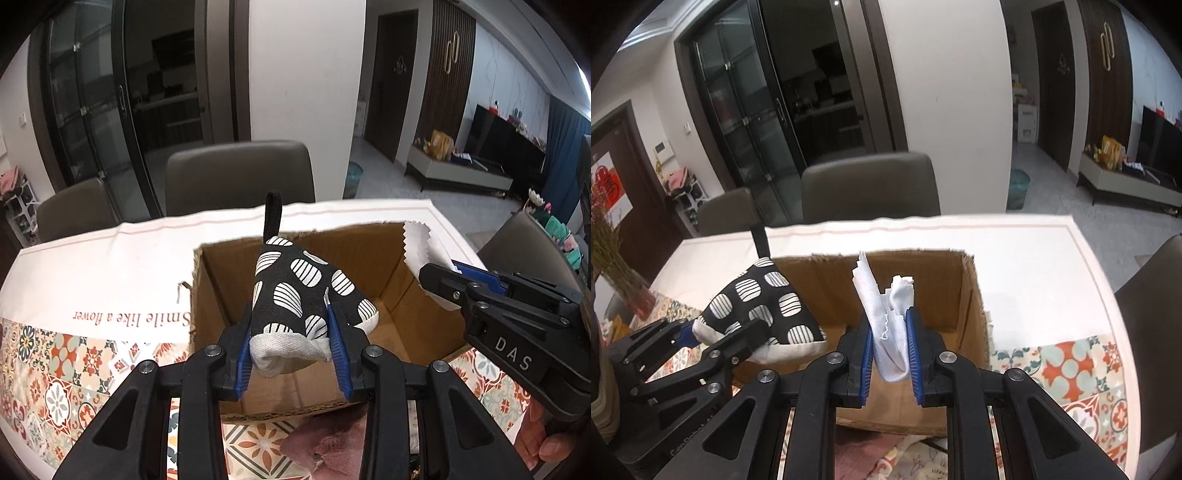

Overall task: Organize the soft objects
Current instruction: 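Open both tools to drop the mitt and sock into the box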

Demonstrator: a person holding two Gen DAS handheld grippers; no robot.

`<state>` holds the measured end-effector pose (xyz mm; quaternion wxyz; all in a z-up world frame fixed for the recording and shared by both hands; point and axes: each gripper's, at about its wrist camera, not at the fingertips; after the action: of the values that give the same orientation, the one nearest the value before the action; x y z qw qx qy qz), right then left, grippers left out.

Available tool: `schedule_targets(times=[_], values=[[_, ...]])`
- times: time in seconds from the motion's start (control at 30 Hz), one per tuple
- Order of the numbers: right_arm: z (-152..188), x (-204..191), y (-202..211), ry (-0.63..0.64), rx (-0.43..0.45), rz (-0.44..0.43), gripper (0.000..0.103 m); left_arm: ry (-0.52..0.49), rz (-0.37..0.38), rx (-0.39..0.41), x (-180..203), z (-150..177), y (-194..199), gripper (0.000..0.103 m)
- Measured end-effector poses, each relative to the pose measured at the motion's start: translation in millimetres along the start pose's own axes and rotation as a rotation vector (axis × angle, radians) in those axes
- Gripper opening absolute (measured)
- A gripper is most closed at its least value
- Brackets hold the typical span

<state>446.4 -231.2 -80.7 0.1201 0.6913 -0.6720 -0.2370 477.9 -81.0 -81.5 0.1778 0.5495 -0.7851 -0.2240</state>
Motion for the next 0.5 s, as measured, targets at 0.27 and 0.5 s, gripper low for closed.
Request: schedule_targets(times=[0.27, 0.5], values=[[13.3, 1.3, -22.9, 0.026, -0.088, 0.014, 0.021, 0.014, 0.0, -0.052, -1.4, 8.4, -12.8, 0.047], [12.1, 2.3, -21.8, 0.032, -0.095, 0.042, 0.053, 0.033, 0.019, -0.044, -4.4, 5.7, -5.2, 0.057]])
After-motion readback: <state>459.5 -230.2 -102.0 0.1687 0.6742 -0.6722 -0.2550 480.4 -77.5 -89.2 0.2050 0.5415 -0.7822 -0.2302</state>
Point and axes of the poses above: each gripper's, at about its wrist camera, not at the fingertips, and y roughly against the way its jaws point, x to its right, z to its underside, and after that the axes turned 14 degrees about x, right-handed
